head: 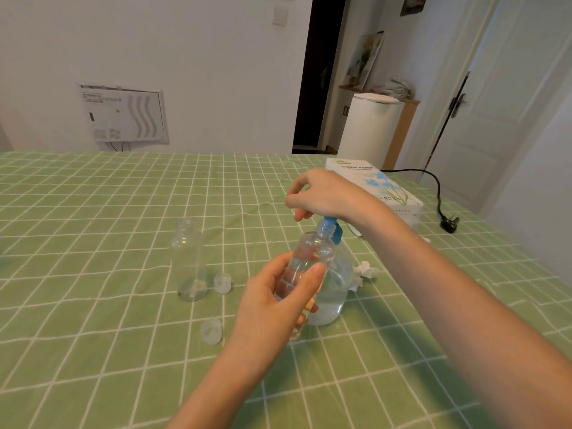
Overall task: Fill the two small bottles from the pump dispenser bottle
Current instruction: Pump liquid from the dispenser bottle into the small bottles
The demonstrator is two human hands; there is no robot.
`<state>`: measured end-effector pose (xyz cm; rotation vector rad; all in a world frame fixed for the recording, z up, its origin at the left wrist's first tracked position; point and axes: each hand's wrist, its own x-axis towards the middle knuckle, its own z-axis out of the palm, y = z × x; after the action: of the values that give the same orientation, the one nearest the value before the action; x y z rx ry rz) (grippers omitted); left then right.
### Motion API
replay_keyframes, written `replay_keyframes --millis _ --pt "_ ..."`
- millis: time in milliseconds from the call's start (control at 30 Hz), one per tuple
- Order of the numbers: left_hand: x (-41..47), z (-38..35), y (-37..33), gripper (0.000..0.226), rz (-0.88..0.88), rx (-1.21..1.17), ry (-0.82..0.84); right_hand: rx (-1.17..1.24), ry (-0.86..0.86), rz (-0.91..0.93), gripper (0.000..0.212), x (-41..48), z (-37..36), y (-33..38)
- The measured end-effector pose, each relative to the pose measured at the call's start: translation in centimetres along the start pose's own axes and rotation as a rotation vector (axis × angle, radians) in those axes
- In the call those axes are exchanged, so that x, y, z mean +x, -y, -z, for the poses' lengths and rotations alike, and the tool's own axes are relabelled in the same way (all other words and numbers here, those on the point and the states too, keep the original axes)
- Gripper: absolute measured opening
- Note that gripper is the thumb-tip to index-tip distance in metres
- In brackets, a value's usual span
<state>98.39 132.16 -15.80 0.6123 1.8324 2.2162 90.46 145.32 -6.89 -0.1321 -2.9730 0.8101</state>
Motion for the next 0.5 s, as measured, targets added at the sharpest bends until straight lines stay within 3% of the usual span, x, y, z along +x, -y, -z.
replay_keyframes --millis 100,500 --pt "0.1 -0.05 -0.08 0.038 -0.006 -0.018 0.007 -0.028 -0.051 0.025 0.023 0.16 0.52 0.26" --pt "0.03 0.11 0.22 0.034 -0.001 -0.004 -0.009 0.025 0.061 -0.03 0.02 0.02 -0.43 -0.15"
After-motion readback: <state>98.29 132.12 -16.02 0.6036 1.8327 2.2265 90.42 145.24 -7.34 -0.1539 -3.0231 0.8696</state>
